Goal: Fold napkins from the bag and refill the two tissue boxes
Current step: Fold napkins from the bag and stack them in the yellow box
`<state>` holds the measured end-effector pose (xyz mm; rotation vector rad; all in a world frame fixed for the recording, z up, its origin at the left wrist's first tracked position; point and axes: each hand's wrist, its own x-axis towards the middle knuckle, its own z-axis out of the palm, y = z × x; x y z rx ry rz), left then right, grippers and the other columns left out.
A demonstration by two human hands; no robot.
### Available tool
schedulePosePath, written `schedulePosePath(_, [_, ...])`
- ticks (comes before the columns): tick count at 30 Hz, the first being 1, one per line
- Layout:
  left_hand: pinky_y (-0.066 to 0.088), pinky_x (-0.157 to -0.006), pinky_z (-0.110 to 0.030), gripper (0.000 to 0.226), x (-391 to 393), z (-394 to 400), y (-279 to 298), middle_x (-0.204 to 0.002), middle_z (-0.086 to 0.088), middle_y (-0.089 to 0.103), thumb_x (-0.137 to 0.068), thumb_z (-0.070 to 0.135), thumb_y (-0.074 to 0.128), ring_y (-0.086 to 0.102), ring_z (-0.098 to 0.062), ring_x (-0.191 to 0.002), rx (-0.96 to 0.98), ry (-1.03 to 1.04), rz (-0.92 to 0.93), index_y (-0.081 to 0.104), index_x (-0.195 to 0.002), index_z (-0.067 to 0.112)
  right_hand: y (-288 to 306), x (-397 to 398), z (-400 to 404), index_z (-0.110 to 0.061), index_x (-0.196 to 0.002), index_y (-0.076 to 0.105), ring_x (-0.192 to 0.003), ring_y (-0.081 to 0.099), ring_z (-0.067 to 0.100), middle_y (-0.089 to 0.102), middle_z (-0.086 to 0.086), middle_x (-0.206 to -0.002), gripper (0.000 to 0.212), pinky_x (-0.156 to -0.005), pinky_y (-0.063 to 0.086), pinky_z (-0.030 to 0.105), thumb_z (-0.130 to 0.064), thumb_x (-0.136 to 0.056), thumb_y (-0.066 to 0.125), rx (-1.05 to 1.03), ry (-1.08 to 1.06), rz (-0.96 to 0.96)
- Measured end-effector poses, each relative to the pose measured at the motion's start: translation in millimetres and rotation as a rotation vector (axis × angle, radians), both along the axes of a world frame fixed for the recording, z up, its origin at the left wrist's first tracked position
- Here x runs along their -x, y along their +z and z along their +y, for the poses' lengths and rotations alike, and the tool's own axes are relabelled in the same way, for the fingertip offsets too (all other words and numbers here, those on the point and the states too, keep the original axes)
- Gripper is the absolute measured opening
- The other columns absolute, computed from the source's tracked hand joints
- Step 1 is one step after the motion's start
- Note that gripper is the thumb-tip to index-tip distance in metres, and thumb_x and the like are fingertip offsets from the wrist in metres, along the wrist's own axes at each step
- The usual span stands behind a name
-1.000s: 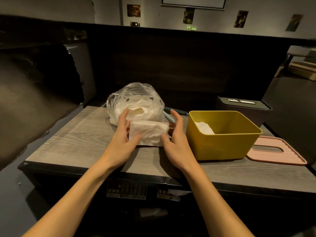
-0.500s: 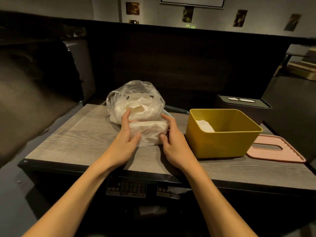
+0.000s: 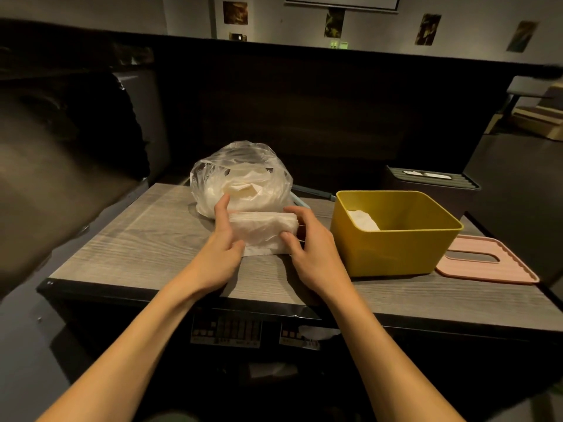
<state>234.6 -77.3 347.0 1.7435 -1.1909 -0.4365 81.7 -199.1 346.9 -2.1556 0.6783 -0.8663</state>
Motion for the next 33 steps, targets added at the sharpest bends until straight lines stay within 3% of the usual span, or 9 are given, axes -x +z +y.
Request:
schedulePosePath(3, [0.042, -0.09, -0.003, 0.088, 4.7, 0.3, 1.6, -0.14, 0.012, 0.039, -0.102, -0.003, 0.045, 0.056, 0.006, -0.104, 0.03, 0.023, 0.023, -0.011, -0.16, 0.03, 1.0, -0.1, 2.9, -0.03, -0.127, 0.058, -0.113, 0.058, -0.001, 0.063, -0.014, -0.123, 0.027, -0.099, 0.054, 0.032, -0.02, -0.102, 0.063, 0.04, -0.025, -0.012])
schedulePosePath(5, [0.048, -0.088, -0.007, 0.088, 5.7, 1.2, 4.3, -0.128, 0.016, 0.051, -0.101, -0.004, 0.05, 0.063, 0.003, -0.098, 0.085, 0.058, 0.089, -0.005, -0.161, 0.029, 3.3, 0.1, 7.3, -0.031, -0.121, 0.059, -0.11, 0.059, 0.0, 0.063, -0.015, -0.118, 0.023, -0.097, 0.056, 0.034, -0.019, -0.102, 0.062, 0.057, -0.043, -0.022])
schedulePosePath(8, [0.058, -0.076, -0.023, 0.093, 2.2, 7.1, 8.9, -0.121, -0.003, 0.067, -0.095, -0.009, 0.06, 0.072, -0.007, -0.093, 0.149, 0.137, 0.268, 0.008, -0.161, 0.029, 13.4, 3.4, 16.9, -0.03, -0.116, 0.059, -0.107, 0.059, 0.002, 0.063, -0.013, -0.113, 0.021, -0.095, 0.056, 0.04, -0.017, -0.1, 0.061, 0.077, -0.05, -0.021])
schedulePosePath(11, [0.056, -0.065, -0.021, 0.082, 4.6, 11.0, 22.2, -0.099, -0.005, 0.073, -0.093, -0.01, 0.063, 0.071, -0.009, -0.078, 0.149, 0.172, 0.299, 0.025, -0.157, 0.024, 37.4, 8.2, 24.2, -0.028, -0.122, 0.058, -0.109, 0.058, 0.003, 0.063, -0.01, -0.119, 0.023, -0.097, 0.053, 0.036, -0.018, -0.102, 0.059, 0.142, -0.04, 0.021])
schedulePosePath(13, [0.057, -0.065, -0.019, 0.072, 5.7, 9.7, 38.9, -0.101, 0.003, 0.071, -0.092, -0.008, 0.065, 0.072, -0.009, -0.084, 0.169, 0.179, 0.325, 0.035, -0.15, 0.025, 60.9, 9.8, 24.3, -0.03, -0.133, 0.05, -0.114, 0.06, 0.008, 0.061, -0.008, -0.128, 0.034, -0.097, 0.055, 0.036, -0.02, -0.102, 0.059, 0.193, -0.041, 0.032])
schedulePosePath(16, [0.056, -0.077, -0.02, 0.071, 5.5, 1.2, 68.8, -0.121, 0.0, 0.067, -0.091, -0.004, 0.069, 0.067, -0.01, -0.104, 0.176, 0.153, 0.292, 0.039, -0.149, 0.025, 92.4, 18.5, 18.2, -0.034, -0.14, 0.032, -0.091, 0.065, 0.013, 0.06, -0.002, -0.116, 0.05, -0.08, 0.06, 0.041, -0.017, -0.102, 0.058, 0.284, -0.013, 0.058])
schedulePosePath(19, [0.046, -0.075, -0.014, 0.076, 12.7, -18.9, 93.1, -0.117, 0.011, 0.06, -0.09, -0.001, 0.07, 0.059, 0.003, -0.098, 0.141, 0.089, 0.204, 0.036, -0.153, 0.026, 113.3, 40.5, 3.9, -0.035, -0.14, 0.028, -0.083, 0.064, 0.013, 0.055, -0.002, -0.111, 0.053, -0.074, 0.062, 0.039, -0.014, -0.102, 0.058, 0.334, -0.002, 0.107])
schedulePosePath(27, [0.051, -0.064, -0.009, 0.09, 56.3, -93.4, 125.2, -0.118, 0.003, 0.067, -0.093, 0.001, 0.066, 0.067, -0.004, -0.096, 0.057, -0.11, 0.105, 0.015, -0.163, 0.025, 131.6, 108.2, -37.9, -0.034, -0.133, 0.031, -0.082, 0.062, 0.015, 0.056, 0.003, -0.116, 0.04, -0.07, 0.061, 0.038, -0.018, -0.103, 0.054, 0.366, -0.149, 0.238])
schedulePosePath(33, [0.049, -0.08, -0.021, 0.089, 71.2, -140.7, 147.7, -0.121, 0.004, 0.063, -0.095, 0.013, 0.065, 0.063, -0.009, -0.102, -0.094, -0.237, -0.1, 0.011, -0.164, 0.028, 125.6, 129.8, -42.1, -0.033, -0.128, 0.046, -0.1, 0.063, 0.019, 0.062, 0.002, -0.122, 0.025, -0.087, 0.059, 0.041, -0.032, -0.105, 0.055, 0.299, -0.183, 0.443])
